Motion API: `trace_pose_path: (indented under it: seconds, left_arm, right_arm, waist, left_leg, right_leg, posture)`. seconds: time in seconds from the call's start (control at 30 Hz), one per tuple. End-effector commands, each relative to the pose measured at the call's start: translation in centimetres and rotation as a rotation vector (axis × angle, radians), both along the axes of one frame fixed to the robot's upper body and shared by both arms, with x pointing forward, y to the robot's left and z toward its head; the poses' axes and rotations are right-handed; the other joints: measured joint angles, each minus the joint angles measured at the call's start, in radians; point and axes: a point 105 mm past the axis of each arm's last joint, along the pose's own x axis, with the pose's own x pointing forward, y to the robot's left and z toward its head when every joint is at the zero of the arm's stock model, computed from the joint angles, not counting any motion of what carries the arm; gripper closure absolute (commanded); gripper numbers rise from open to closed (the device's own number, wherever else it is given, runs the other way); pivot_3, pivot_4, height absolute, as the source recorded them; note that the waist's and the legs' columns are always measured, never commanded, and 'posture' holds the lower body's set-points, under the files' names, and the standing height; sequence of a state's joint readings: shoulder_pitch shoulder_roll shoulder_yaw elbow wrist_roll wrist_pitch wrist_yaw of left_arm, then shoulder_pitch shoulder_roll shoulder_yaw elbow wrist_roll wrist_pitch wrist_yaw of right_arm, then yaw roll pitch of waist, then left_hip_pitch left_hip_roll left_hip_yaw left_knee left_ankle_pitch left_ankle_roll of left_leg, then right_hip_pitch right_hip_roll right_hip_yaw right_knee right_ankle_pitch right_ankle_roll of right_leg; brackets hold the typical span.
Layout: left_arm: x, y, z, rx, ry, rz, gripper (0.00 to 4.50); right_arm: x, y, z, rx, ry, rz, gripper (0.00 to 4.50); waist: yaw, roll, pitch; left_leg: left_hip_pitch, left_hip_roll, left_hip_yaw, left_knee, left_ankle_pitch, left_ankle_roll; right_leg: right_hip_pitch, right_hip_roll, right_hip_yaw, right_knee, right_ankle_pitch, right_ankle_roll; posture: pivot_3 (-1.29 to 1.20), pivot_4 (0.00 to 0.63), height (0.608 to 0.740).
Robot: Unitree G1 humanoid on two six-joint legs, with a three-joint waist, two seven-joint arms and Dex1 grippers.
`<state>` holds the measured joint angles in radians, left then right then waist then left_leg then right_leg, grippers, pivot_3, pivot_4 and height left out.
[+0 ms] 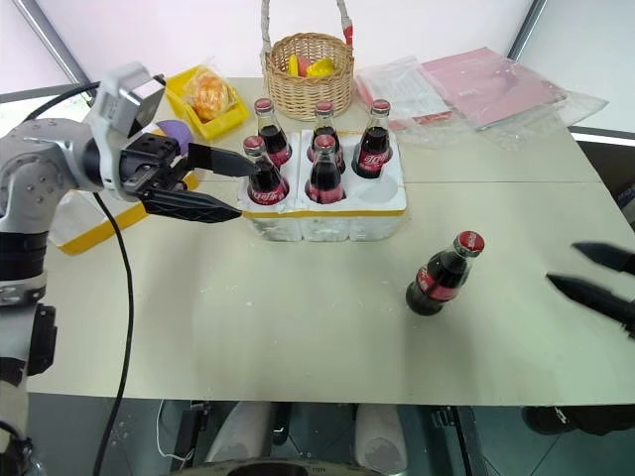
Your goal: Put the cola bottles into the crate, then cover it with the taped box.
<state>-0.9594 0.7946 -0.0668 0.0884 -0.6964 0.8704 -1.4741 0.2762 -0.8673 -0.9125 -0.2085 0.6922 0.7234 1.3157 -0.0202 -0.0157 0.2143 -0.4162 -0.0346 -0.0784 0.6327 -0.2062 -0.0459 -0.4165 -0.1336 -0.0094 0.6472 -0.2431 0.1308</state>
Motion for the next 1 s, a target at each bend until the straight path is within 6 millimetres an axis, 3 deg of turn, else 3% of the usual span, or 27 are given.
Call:
trace_pose_path:
  seconds: [0.03,0.13,0.37,0.67,1.0]
  left_arm:
    - [0.3,-0.3,0.9,0.0,-0.052,-0.004,0.05]
    - [0.4,-0.6,0.8,0.005,-0.058,-0.009,0.05]
    - [0.3,-0.7,0.7,0.011,-0.066,-0.007,0.05]
    - [0.1,-0.8,0.8,0.011,-0.066,-0.006,0.05]
    - [-0.3,-1.4,0.6,0.016,-0.062,-0.027,0.05]
  right_arm:
    - [-0.6,2.7,0.4,-0.013,-0.036,0.053,0.0]
    - [-0.5,4.4,-0.5,-0.006,-0.04,0.064,0.0]
    - [0.4,6.2,-1.5,0.015,-0.046,0.081,0.0]
    - [0.9,8.1,-2.6,0.053,-0.03,0.14,0.0]
    - [3.2,8.7,-4.1,0.087,-0.036,0.135,0.0]
  waist:
    - [0.002,0.0,0.0]
    - [0.005,0.0,0.0]
    - [0.008,0.0,0.0]
    - [0.008,0.0,0.0]
    - [0.008,-0.001,0.0]
  left_leg:
    - [0.001,0.0,0.0,0.0,0.0,0.0]
    - [0.004,0.0,0.0,0.0,0.0,0.0]
    - [0.006,0.0,0.0,-0.001,-0.001,0.001]
    - [0.006,0.0,0.0,-0.001,-0.001,0.001]
    - [0.006,0.0,0.0,-0.002,-0.001,0.002]
  right_leg:
    - [0.001,0.0,0.0,0.0,0.0,0.0]
    - [0.005,0.0,0.0,-0.002,0.0,0.0]
    - [0.008,0.0,0.0,-0.004,0.0,0.0]
    - [0.008,0.0,0.0,-0.005,0.0,0.0]
    - [0.008,0.0,0.0,-0.006,0.0,-0.001]
  posture:
    - [0.0,0.15,0.738]
    - [0.0,0.15,0.738]
    - [0.0,0.15,0.738]
    - [0.0,0.15,0.738]
    - [0.0,0.15,0.738]
